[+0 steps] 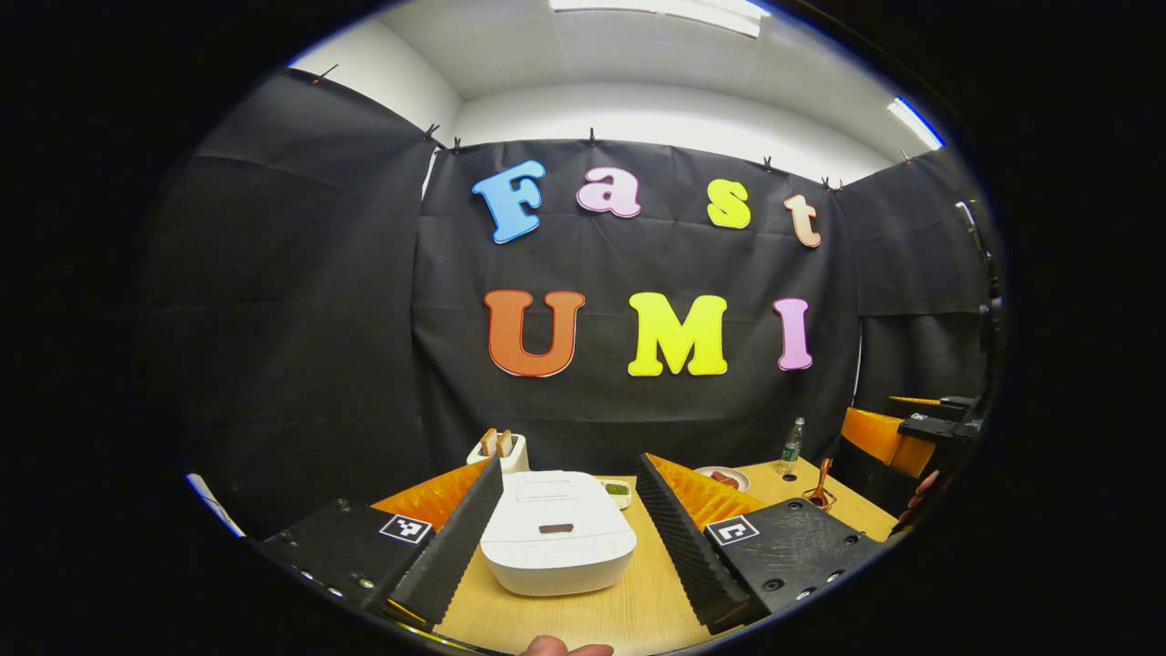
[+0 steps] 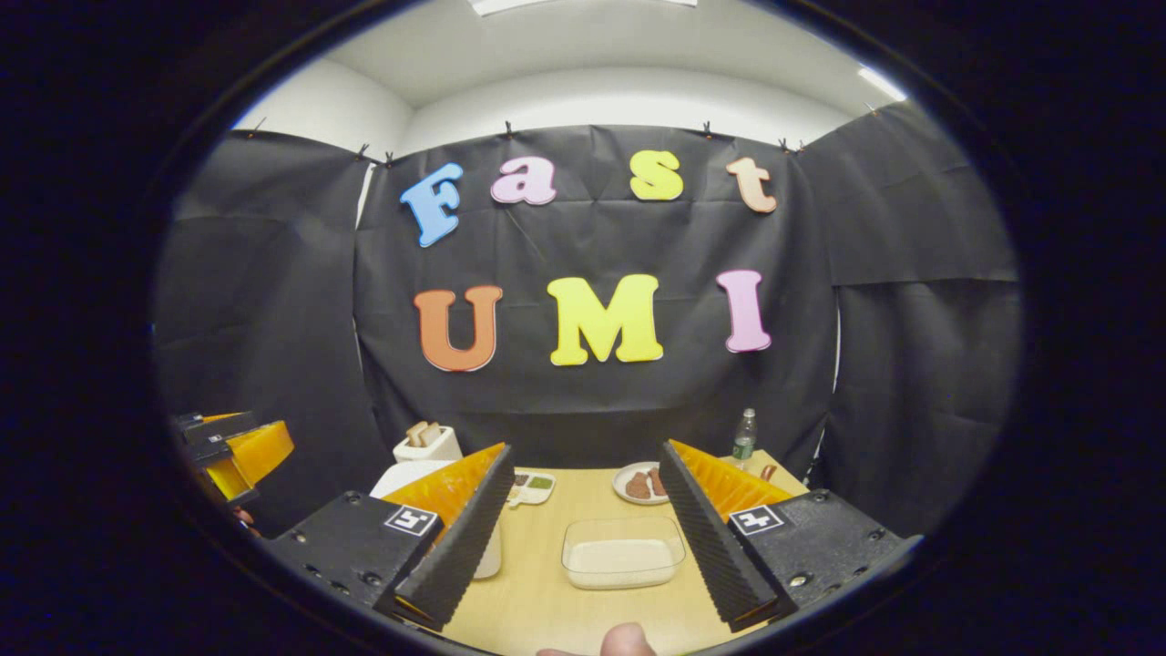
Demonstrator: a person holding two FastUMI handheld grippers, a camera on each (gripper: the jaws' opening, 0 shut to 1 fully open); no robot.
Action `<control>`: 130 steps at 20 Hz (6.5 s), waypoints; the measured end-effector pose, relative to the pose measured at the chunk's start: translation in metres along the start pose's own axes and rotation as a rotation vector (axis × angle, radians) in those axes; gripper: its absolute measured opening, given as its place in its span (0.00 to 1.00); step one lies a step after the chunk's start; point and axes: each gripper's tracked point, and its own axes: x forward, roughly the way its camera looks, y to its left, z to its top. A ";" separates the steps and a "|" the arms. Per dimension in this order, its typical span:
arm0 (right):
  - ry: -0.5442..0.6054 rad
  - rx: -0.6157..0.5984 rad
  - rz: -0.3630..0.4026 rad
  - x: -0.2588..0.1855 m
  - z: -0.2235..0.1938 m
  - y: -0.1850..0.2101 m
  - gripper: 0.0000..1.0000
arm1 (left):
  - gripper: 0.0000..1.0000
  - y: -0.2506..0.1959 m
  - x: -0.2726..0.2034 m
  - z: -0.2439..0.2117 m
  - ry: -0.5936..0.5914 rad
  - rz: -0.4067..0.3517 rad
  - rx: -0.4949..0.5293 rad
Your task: Close the left gripper, press the button to open the rice cooker; take a wooden spoon from the chopstick holder with the right hand, scoop a spoonful of rice and pour it into the rice cooker, then put the wooden spoon back into the chopstick holder.
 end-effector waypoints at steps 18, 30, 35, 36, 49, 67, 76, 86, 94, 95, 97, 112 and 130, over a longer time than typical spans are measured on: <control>0.082 0.046 -0.040 0.031 -0.036 -0.047 1.00 | 0.59 -0.030 0.041 -0.049 0.171 -0.038 0.004; 0.137 0.082 -0.015 0.093 -0.055 -0.074 1.00 | 0.00 0.000 0.105 -0.128 0.505 0.025 -0.160; 0.180 0.082 -0.015 0.113 -0.070 -0.089 1.00 | 0.00 0.014 0.147 -0.159 0.597 0.051 -0.162; 0.190 0.081 -0.013 0.116 -0.072 -0.090 1.00 | 0.00 0.015 0.154 -0.167 0.619 0.050 -0.163; 0.282 0.086 0.000 0.140 -0.102 -0.107 1.00 | 0.00 0.030 0.173 -0.220 0.756 0.110 -0.207; 0.224 0.077 -0.080 0.094 -0.077 -0.151 0.99 | 0.01 0.040 0.209 -0.108 0.422 0.142 -0.149; 0.182 0.052 -0.119 0.074 -0.062 -0.165 0.98 | 0.37 0.036 0.208 -0.034 0.179 0.115 -0.152; 0.190 0.059 -0.143 0.078 -0.064 -0.201 0.99 | 0.93 -0.004 0.147 0.010 0.036 0.096 -0.035; 0.244 0.076 -0.158 0.114 -0.095 -0.258 0.99 | 0.92 -0.072 0.136 0.007 0.028 0.022 0.006; 0.252 0.090 -0.151 0.126 -0.102 -0.264 0.99 | 0.93 -0.081 0.138 0.006 0.028 0.014 0.011; 0.270 0.118 -0.131 0.149 -0.119 -0.274 1.00 | 0.92 -0.102 0.140 0.004 0.034 -0.011 0.007; 0.513 0.249 -0.100 0.293 -0.280 -0.346 0.89 | 0.92 -0.156 0.191 -0.011 0.099 0.010 0.011; 0.521 0.289 -0.072 0.300 -0.285 -0.346 0.17 | 0.93 -0.141 0.178 -0.031 0.145 0.085 0.030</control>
